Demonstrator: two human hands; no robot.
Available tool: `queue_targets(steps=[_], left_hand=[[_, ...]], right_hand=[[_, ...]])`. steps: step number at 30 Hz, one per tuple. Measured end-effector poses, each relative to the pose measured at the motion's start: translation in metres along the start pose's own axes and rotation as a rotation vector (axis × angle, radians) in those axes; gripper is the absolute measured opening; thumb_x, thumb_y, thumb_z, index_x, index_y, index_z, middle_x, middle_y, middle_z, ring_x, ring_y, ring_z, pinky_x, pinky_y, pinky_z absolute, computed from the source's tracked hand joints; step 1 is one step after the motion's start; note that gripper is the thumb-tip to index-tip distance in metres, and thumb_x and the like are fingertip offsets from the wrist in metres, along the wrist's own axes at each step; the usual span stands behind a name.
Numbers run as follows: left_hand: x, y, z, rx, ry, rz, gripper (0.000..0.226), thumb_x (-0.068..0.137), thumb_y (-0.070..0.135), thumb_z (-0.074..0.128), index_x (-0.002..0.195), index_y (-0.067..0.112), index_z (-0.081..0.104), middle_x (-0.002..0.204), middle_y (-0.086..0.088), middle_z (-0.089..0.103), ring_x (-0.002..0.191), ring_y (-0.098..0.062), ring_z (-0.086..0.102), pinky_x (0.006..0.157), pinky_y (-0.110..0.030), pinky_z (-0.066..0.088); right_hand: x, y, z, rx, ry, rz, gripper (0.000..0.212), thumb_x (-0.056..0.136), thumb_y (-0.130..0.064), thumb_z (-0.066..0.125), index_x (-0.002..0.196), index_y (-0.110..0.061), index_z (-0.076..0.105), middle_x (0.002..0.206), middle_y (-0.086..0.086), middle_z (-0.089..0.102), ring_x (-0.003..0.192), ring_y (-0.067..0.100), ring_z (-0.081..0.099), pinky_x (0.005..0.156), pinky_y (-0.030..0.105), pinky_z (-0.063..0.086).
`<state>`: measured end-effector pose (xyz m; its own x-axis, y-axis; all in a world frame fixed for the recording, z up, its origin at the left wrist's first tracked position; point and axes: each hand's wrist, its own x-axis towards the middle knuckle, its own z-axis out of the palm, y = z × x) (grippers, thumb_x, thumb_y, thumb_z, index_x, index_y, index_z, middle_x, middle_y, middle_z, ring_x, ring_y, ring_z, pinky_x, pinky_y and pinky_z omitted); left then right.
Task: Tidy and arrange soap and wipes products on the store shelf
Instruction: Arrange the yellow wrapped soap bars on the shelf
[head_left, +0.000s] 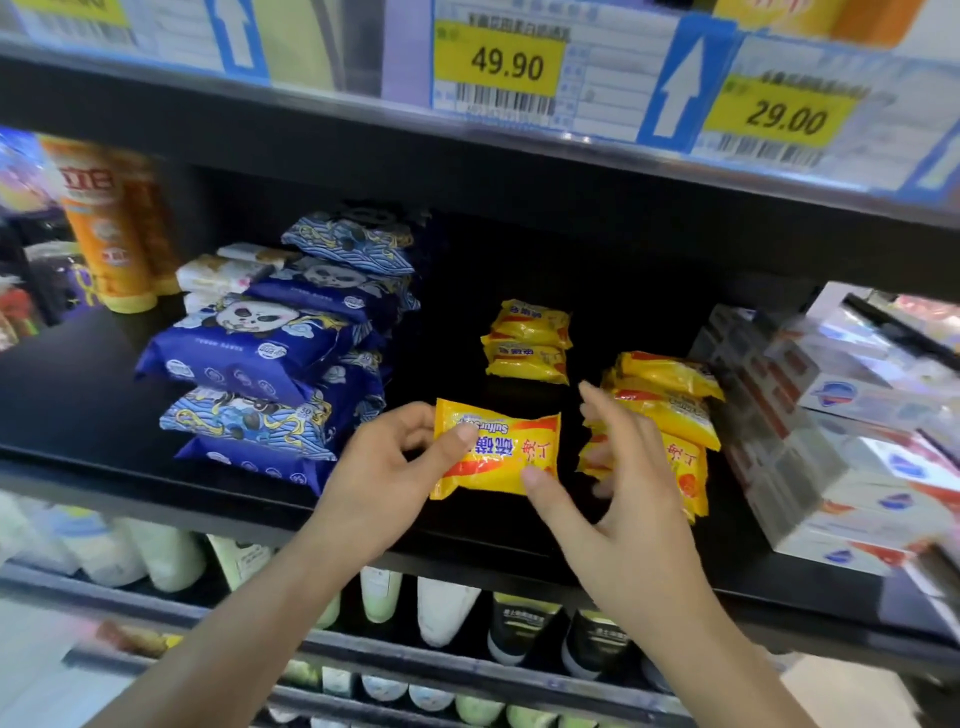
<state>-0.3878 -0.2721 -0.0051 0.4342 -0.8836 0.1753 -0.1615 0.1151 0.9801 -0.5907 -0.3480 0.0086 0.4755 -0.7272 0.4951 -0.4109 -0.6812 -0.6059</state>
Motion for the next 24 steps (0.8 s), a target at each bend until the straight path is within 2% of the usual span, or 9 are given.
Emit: queue_targets(steps=[2,4,6,7,8,12,18,21,24], left_hand=[[-0.001,0.000,-0.002,-0.011,-0.017,0.015,0.034,0.092,0.047,0.066,0.110,0.020,0.075,0.100,-0.006,0.080,0.098,-0.021,0.077,0.097,-0.047,0.059],[-0.001,0.000,-0.003,-0.011,-0.032,0.027,0.034,0.094,0.046,0.064,0.110,0.018,0.075,0.101,-0.007,0.080,0.099,-0.022,0.076,0.098,-0.043,0.058],[-0.001,-0.001,-0.004,-0.026,-0.043,0.031,0.033,0.094,0.043,0.064,0.110,0.017,0.075,0.103,-0.007,0.080,0.101,-0.023,0.076,0.098,-0.042,0.058],[-0.001,-0.002,-0.004,-0.037,-0.050,0.030,0.032,0.094,0.042,0.064,0.111,0.017,0.074,0.104,-0.005,0.081,0.102,-0.021,0.076,0.097,-0.041,0.058],[-0.001,-0.002,-0.004,-0.045,-0.052,0.031,0.031,0.094,0.042,0.065,0.110,0.018,0.075,0.105,-0.004,0.081,0.102,-0.020,0.077,0.096,-0.040,0.058],[0.000,-0.004,-0.005,-0.044,-0.039,0.041,0.024,0.092,0.044,0.066,0.106,0.027,0.076,0.105,-0.003,0.081,0.101,-0.019,0.077,0.094,-0.038,0.058],[0.001,-0.004,-0.004,0.057,-0.040,0.046,0.021,0.095,0.055,0.064,0.103,0.038,0.073,0.107,0.005,0.079,0.102,-0.009,0.073,0.099,-0.036,0.052],[0.000,-0.004,-0.003,0.124,-0.023,0.030,0.041,0.092,0.072,0.055,0.106,0.038,0.073,0.108,0.012,0.077,0.106,-0.003,0.070,0.105,-0.039,0.048],[0.000,-0.004,-0.001,0.247,-0.012,-0.006,0.063,0.090,0.085,0.029,0.109,0.042,0.071,0.106,0.018,0.076,0.108,0.001,0.066,0.104,-0.039,0.044]], right_hand=[[-0.001,0.001,0.001,0.077,0.034,0.156,0.065,0.088,-0.060,0.064,0.147,-0.044,0.045,0.123,-0.027,0.053,0.087,0.006,0.060,0.072,0.010,0.047],[0.004,0.000,0.000,0.268,-0.022,0.346,0.048,0.088,-0.054,0.068,0.135,-0.045,0.057,0.105,-0.022,0.065,0.066,0.010,0.062,0.059,0.014,0.049],[0.011,-0.001,0.000,0.479,-0.150,0.447,0.027,0.092,-0.046,0.070,0.119,-0.043,0.068,0.081,-0.019,0.070,0.047,0.007,0.053,0.044,0.014,0.041],[0.014,-0.002,0.000,0.542,-0.212,0.450,0.018,0.094,-0.041,0.070,0.112,-0.041,0.072,0.074,-0.019,0.070,0.043,0.007,0.049,0.040,0.015,0.038],[0.016,-0.003,0.000,0.580,-0.259,0.436,0.013,0.096,-0.037,0.070,0.108,-0.039,0.075,0.077,-0.018,0.074,0.041,0.008,0.046,0.038,0.016,0.035],[0.023,0.001,0.002,0.618,-0.301,0.399,0.012,0.097,-0.034,0.070,0.108,-0.036,0.074,0.107,-0.007,0.078,0.044,0.011,0.048,0.038,0.019,0.034],[0.015,0.006,0.016,0.748,-0.137,0.328,0.022,0.091,-0.031,0.072,0.113,-0.028,0.071,0.110,0.002,0.076,0.068,0.022,0.070,0.052,0.025,0.052],[0.012,0.010,0.014,0.816,-0.075,0.336,0.037,0.084,-0.030,0.073,0.119,-0.018,0.068,0.110,0.008,0.075,0.081,0.027,0.074,0.065,0.029,0.059],[0.011,0.015,0.011,0.869,-0.050,0.326,0.044,0.083,-0.025,0.074,0.124,-0.011,0.064,0.110,0.011,0.074,0.088,0.029,0.074,0.074,0.031,0.061]])
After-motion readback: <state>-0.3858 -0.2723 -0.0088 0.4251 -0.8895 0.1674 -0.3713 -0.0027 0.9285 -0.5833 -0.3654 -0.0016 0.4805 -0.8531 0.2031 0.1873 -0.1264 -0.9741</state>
